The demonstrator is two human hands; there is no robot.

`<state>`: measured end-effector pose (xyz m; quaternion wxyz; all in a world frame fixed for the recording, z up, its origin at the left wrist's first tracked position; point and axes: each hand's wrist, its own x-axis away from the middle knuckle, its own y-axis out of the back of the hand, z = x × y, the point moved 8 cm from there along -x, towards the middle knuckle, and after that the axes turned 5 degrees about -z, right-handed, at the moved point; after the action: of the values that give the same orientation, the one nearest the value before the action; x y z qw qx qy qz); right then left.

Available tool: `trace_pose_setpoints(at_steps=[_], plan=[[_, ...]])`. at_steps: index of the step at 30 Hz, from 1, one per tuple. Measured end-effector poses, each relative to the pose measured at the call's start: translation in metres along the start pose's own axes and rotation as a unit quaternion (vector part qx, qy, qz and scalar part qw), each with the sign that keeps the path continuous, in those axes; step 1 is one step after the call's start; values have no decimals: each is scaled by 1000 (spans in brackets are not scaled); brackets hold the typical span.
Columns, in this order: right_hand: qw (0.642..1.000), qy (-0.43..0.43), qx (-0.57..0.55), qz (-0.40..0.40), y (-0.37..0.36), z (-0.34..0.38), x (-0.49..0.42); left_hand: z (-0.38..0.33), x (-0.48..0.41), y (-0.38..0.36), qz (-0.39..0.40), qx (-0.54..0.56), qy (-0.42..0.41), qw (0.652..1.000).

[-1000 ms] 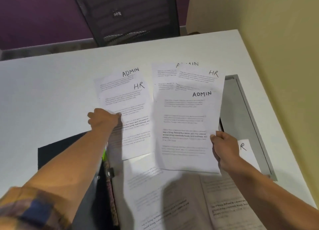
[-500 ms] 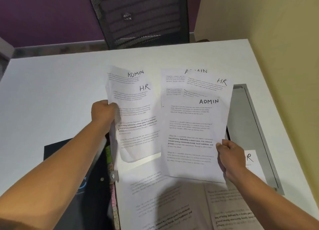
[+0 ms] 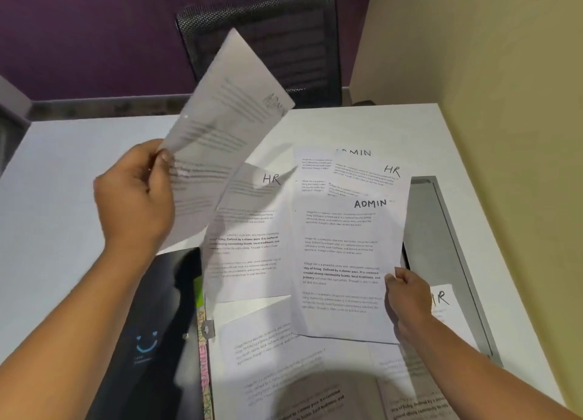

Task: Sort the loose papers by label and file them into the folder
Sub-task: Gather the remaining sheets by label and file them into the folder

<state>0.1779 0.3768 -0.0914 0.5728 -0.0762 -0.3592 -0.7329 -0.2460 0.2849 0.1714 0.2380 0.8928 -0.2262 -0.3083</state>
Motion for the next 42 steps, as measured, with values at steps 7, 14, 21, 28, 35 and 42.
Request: trace_pose_setpoints(at_steps=[7,14,21,28,35,42], plan=[[998,-41,-36,40,1,-1,-1,-22,73,11,9,162,127,979],[987,-72,-57,132,11,19,40,-4,210,-54,141,282,445,838],[939,-107,-144,294,15,19,101,13,233,-47,152,227,432,859],[936,-108,-170,290,24,7,108,22,235,-45,187,247,464,830],[960,-51,-121,246,32,14,104,20,246,-46,161,270,481,818],[955,-29,-119,272,34,20,106,10,251,-52,221,304,476,795]])
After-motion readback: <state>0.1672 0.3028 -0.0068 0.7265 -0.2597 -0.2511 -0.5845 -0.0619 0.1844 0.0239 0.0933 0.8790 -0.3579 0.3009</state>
